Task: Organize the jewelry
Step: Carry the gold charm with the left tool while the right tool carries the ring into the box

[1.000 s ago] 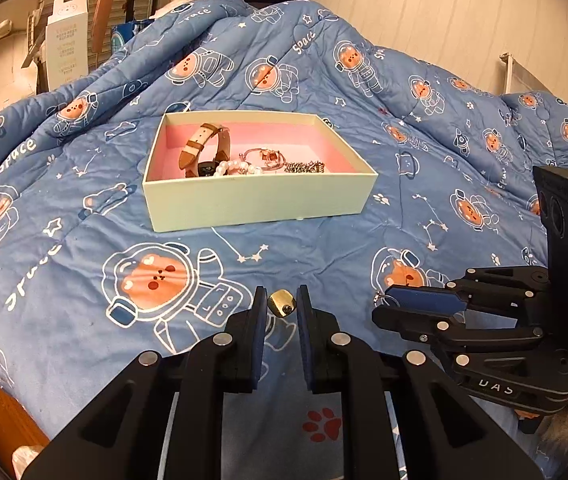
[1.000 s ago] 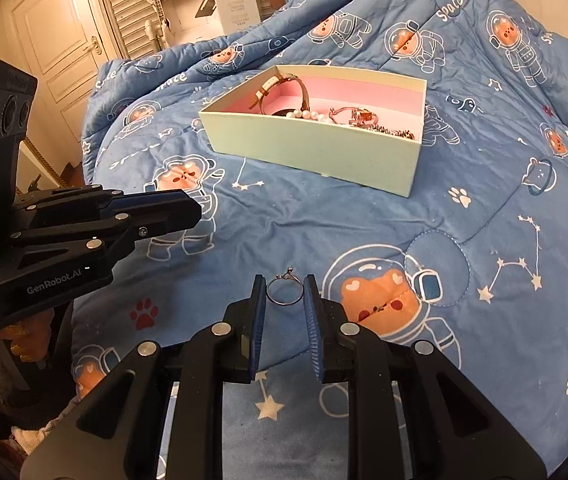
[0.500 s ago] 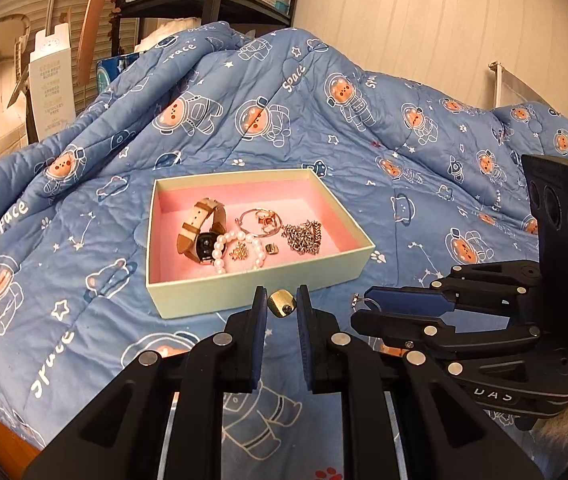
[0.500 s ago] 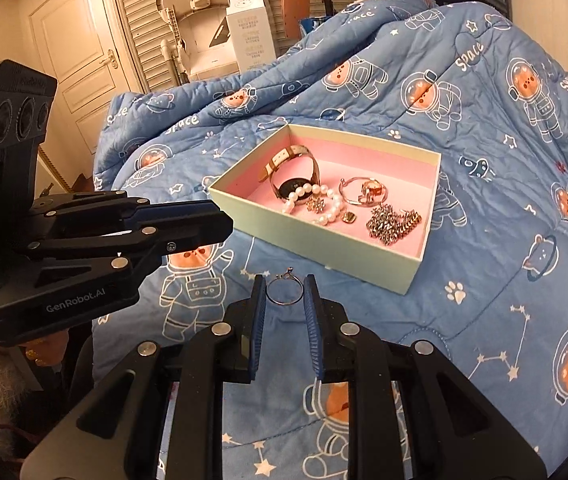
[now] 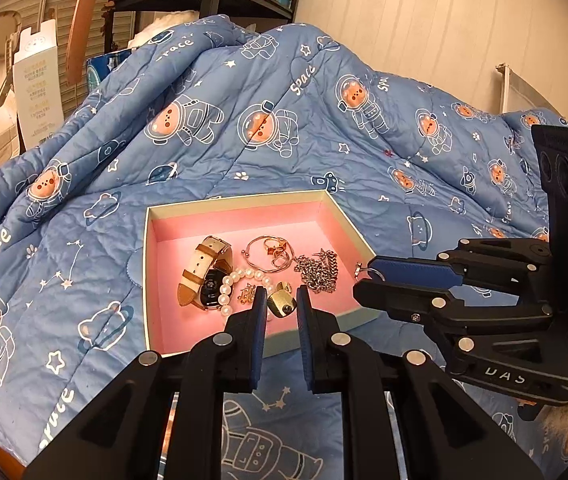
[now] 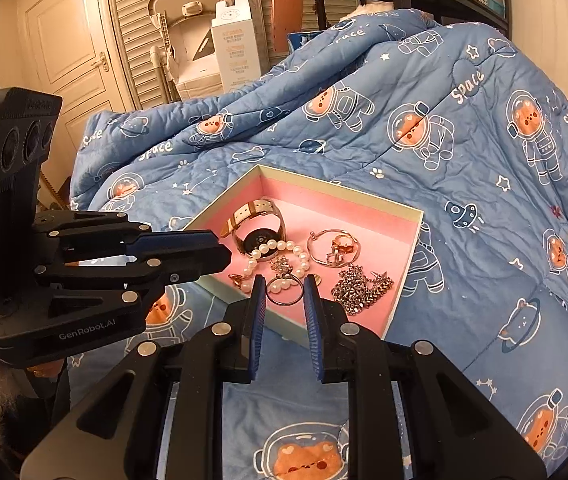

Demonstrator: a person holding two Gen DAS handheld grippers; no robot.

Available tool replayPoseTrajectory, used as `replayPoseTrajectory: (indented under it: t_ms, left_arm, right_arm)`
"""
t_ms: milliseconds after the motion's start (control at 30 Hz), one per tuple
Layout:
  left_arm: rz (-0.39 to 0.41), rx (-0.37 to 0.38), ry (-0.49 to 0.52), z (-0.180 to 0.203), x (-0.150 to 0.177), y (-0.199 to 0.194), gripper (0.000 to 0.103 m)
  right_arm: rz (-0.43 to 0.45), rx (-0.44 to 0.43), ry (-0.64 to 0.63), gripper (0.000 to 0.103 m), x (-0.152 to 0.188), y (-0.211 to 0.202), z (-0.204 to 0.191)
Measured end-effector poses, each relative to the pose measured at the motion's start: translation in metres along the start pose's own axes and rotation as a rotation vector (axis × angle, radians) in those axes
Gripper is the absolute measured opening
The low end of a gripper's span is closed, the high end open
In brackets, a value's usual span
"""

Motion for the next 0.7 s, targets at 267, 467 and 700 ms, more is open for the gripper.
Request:
replayPoseTrajectory:
  t_ms: [267, 467, 700]
  left_arm:
    - [-0.063, 0.002, 0.023, -0.002, -0.009, 0.031, 0.014]
    - [-0.111, -0.018, 0.071, 0.001, -0.008, 0.054, 0.014]
    - [-0.143, -0.031, 0.092, 0.003, -0.004, 0.069, 0.015]
  right_arm:
    - [-0.100, 0.017, 0.004, 0.020, -0.014, 0.033, 0.027]
    - [-0.193, 0.046, -0.035, 0.020, -0.018, 0.058, 0.042]
    - [-0.268, 0.051, -0.055, 0.020, -0.017, 0.078, 0.051]
Point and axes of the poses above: each gripper's, at about its wrist camera, not at the fingertips, and y roughly the way its jaws point, z to its right, x to its underside, the point moved 4 cm from there along y, roughly the way its jaws point, and after that the axes turned 14 degrees about -x, right-handed, at the moved point
